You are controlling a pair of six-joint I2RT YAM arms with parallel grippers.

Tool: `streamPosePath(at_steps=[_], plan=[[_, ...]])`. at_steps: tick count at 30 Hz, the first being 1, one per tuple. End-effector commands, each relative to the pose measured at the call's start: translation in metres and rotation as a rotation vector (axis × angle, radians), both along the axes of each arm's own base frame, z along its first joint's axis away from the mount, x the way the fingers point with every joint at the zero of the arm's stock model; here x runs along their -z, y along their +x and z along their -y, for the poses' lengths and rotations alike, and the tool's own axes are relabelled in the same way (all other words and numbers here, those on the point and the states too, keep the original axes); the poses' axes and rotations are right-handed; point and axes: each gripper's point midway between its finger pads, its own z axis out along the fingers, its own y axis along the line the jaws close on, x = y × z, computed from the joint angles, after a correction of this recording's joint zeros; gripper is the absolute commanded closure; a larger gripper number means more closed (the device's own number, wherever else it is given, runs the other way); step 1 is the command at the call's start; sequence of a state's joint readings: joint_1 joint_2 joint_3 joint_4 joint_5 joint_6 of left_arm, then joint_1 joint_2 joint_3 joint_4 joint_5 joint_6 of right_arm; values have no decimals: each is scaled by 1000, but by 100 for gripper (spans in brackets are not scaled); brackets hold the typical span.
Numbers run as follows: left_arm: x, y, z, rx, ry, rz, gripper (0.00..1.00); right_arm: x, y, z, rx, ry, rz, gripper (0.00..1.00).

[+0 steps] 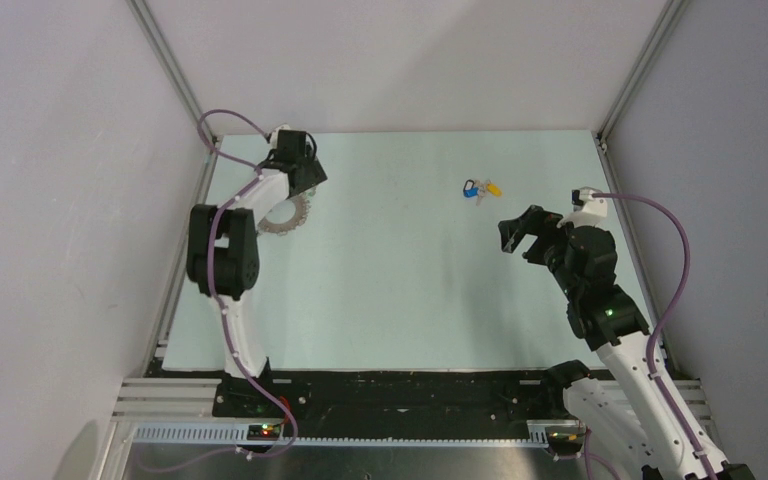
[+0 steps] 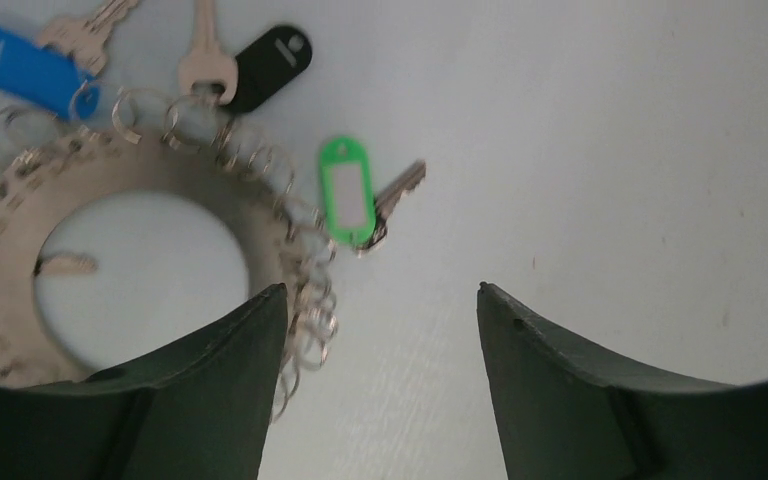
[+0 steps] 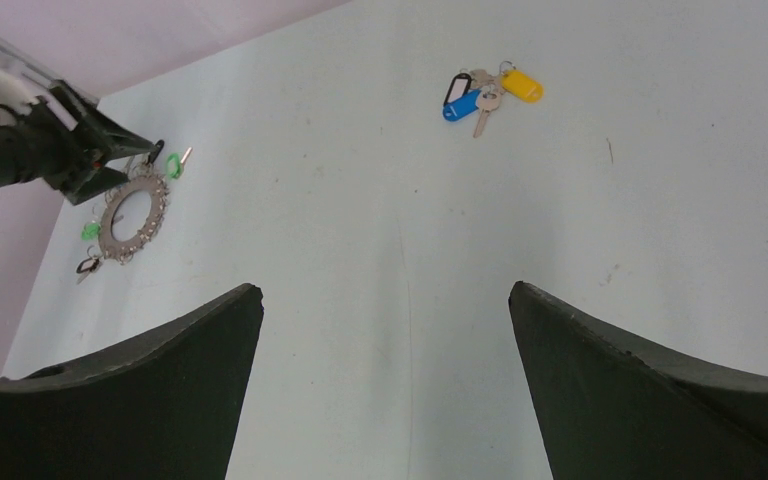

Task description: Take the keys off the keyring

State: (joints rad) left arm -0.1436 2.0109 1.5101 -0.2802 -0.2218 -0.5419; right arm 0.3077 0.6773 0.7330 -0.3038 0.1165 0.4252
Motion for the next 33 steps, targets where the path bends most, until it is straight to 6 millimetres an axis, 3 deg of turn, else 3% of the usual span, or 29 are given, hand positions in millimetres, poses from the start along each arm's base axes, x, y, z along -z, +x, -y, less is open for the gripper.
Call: streamPosePath(at_steps=[1,2,3,7,12,16,21,23,28,33], plan=[[24,6,-9,-24,-3,-167,28,-18,2,-4,-25,35,69,1],[17,13,-14,-43,10,-164,28,-19,2,-4,-29,40,71,1],[34,3,-17,-50,23,-235,29,-19,2,-3,-27,43,74,1],[41,-5,-25,-67,39,-293,41,-20,3,-3,-28,51,76,1],[36,-19,-26,-60,45,-319,45,-20,3,-3,-33,54,75,1],[44,-26,-21,-19,39,-370,56,-23,1,-3,-38,63,85,1],[48,-22,-8,36,-12,-403,94,-26,-1,-5,-49,67,96,0],[48,-24,-5,40,-28,-407,99,-27,-3,-4,-49,67,99,1],[20,-39,7,81,-15,-367,100,-27,-5,-4,-53,65,98,1],[-34,-64,35,201,12,-273,100,-25,-6,-17,-121,80,84,1]])
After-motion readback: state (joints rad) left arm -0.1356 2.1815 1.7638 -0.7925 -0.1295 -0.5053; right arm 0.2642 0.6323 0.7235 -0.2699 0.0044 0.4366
